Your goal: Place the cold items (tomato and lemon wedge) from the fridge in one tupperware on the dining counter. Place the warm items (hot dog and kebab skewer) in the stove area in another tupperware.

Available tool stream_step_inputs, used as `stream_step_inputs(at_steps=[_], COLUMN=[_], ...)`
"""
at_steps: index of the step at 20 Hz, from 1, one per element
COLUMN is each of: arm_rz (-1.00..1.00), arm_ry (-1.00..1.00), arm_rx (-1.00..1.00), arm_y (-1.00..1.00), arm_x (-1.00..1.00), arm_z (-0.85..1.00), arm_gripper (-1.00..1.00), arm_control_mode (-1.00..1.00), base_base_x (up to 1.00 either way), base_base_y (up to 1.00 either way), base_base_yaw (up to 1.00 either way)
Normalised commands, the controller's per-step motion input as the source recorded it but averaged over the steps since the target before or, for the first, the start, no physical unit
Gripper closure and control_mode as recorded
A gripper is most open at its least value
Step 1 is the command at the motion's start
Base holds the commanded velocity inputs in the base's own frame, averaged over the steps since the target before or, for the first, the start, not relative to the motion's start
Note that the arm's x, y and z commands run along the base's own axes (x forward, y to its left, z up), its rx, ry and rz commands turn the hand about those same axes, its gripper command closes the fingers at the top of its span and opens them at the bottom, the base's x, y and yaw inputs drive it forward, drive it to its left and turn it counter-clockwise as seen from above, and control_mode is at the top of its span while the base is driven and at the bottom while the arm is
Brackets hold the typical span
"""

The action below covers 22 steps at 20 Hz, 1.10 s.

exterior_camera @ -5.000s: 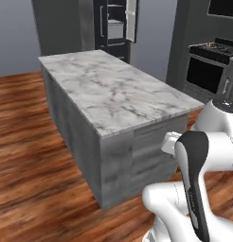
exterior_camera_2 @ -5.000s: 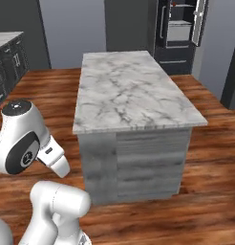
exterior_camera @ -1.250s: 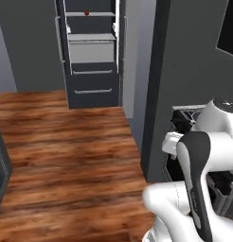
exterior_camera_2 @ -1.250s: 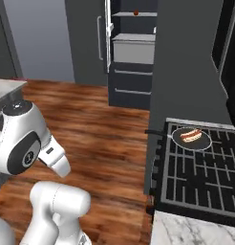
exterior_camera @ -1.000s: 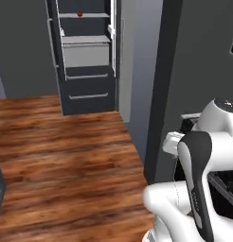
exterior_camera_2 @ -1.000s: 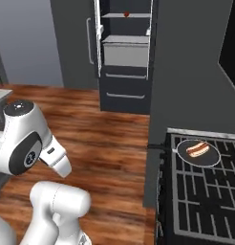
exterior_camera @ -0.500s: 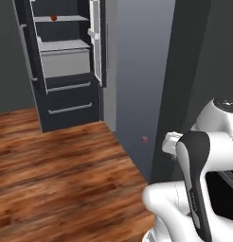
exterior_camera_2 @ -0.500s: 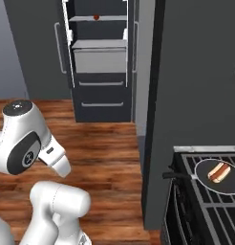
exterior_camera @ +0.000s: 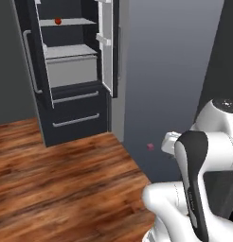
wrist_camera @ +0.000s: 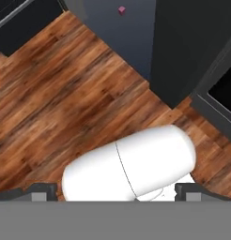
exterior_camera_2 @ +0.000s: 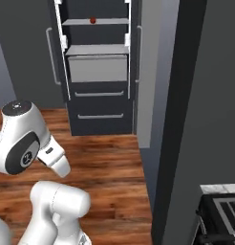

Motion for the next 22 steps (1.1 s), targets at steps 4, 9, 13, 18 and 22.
stream_step_inputs(at_steps=[4,9,13,18,22], arm_rz=[0.00,0.00,0.00,0.00,0.00], arm_ry=[0.00,0.00,0.00,0.00,0.00], arm_rx=[0.00,0.00,0.00,0.00,0.00], arm_y=[0.00,0.00,0.00,0.00,0.00], arm_x=[0.00,0.00,0.00,0.00,0.00], arm_z=[0.00,0.00,0.00,0.00,0.00], arm_gripper=[-1.00,-1.00,-1.00,-1.00,-1.00], arm_control_mode=[1.00,1.00,1.00,1.00,1.00], base_base_x=[0.68,0.73,0.76,0.80,0.88], base_base_y=[0.00,0.00,-0.01,-0.23,-0.40], base_base_yaw=[0.16,0.20,0.22,0.15,0.16])
